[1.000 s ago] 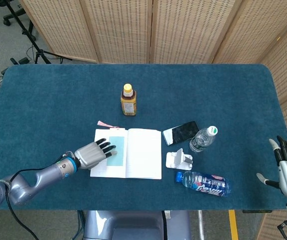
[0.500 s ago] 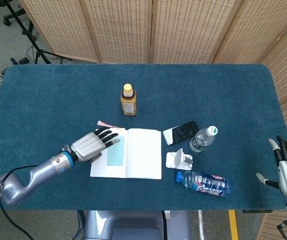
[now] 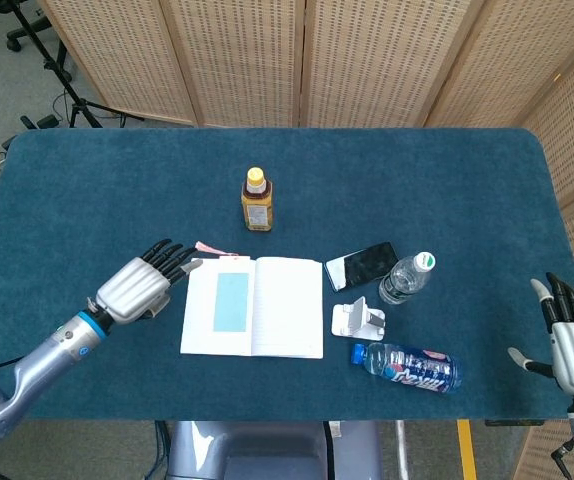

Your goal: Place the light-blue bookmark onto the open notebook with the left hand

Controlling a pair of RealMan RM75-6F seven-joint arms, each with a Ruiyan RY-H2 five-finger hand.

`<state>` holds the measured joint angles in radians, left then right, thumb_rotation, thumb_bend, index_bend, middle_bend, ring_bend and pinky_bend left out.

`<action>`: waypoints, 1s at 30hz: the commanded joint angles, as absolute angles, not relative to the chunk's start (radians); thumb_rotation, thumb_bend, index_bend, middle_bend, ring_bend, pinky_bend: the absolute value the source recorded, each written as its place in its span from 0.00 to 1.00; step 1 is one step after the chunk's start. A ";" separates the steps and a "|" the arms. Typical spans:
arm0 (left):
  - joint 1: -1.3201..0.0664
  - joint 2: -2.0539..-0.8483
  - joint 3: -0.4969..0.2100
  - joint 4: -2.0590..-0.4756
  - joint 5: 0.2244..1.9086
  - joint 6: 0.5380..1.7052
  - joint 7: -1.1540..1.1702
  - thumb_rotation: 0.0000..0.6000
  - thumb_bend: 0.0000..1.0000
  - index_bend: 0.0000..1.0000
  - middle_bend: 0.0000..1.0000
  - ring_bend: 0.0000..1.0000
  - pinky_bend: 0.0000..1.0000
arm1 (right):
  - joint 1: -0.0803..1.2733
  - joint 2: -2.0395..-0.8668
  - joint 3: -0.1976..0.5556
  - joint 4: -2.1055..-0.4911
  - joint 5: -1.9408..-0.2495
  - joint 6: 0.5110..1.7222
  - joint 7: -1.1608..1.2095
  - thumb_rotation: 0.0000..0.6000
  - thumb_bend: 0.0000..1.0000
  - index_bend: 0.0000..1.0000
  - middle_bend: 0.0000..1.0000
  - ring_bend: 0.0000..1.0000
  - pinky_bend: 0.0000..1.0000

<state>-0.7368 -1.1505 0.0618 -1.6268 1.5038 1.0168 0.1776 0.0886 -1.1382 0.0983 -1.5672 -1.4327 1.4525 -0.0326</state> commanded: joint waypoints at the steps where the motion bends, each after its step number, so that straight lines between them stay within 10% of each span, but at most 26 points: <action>1: -0.595 -1.191 0.093 -1.618 1.518 1.199 0.320 1.00 0.42 0.00 0.00 0.00 0.04 | 0.090 -1.141 0.094 -1.569 -1.439 1.452 -0.039 1.00 0.00 0.00 0.00 0.00 0.00; 7: -0.443 -1.257 0.128 -1.580 1.493 1.345 0.318 1.00 0.28 0.00 0.00 0.00 0.03 | 0.092 -1.147 0.089 -1.569 -1.448 1.451 -0.050 1.00 0.00 0.00 0.00 0.00 0.00; 30: -0.236 -1.255 0.086 -1.461 1.503 1.540 0.162 1.00 0.29 0.00 0.00 0.00 0.00 | 0.100 -1.176 0.067 -1.579 -1.492 1.457 -0.114 1.00 0.00 0.00 0.00 0.00 0.00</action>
<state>-0.2402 -1.2583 0.0925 -1.4628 1.5055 1.5435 0.1659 0.0988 -1.1743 0.0683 -1.5783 -1.4904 1.4576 -0.1122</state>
